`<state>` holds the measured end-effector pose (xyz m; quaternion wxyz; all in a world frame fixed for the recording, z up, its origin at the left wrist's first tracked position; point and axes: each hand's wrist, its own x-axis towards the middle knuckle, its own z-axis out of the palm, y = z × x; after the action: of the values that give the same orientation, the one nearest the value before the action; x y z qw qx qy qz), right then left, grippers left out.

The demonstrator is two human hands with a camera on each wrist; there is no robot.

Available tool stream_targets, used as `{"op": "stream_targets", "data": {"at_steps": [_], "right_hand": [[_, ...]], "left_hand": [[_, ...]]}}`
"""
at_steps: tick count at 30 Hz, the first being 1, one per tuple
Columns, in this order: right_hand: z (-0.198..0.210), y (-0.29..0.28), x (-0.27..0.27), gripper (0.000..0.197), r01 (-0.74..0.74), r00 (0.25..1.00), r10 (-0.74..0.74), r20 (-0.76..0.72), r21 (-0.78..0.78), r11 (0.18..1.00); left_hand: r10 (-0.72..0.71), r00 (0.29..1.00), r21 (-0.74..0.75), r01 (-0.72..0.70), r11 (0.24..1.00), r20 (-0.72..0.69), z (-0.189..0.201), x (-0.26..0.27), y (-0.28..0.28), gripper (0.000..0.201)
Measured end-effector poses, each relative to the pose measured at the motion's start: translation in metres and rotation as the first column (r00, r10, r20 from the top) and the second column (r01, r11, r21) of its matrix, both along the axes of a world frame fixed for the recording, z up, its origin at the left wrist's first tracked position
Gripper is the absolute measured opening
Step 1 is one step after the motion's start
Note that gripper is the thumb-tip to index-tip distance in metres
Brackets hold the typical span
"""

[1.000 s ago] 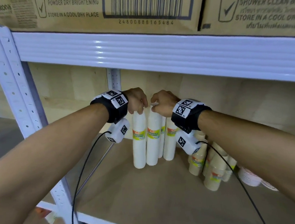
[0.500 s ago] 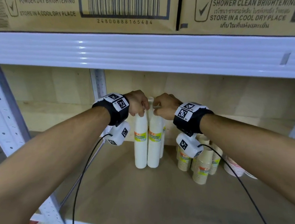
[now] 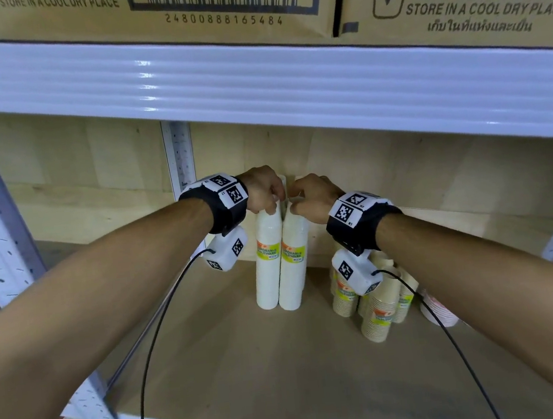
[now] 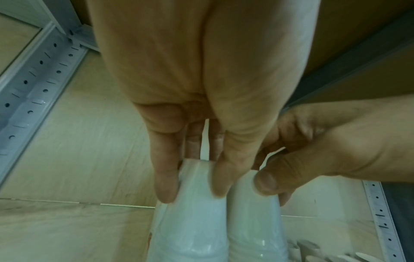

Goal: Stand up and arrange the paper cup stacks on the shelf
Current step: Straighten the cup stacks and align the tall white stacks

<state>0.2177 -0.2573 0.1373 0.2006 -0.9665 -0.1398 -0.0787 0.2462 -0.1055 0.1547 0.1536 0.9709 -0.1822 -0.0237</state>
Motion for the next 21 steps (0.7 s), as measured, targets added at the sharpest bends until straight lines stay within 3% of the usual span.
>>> {"op": "stream_targets", "data": {"at_steps": [14,21], "right_hand": [[0.0,0.002,-0.001,0.026,0.007,1.0,-0.007,-0.017,-0.027,1.0],[0.007,-0.006,-0.041,0.034,-0.034,0.997,0.028,0.065,0.095,0.995]], "left_hand": [[0.018,1.0,-0.033,-0.017,0.999,0.024,0.004,-0.004,0.006,0.042],[0.017,0.996,-0.088,-0.009,0.996,0.091,0.017,-0.036,0.018,0.05]]}}
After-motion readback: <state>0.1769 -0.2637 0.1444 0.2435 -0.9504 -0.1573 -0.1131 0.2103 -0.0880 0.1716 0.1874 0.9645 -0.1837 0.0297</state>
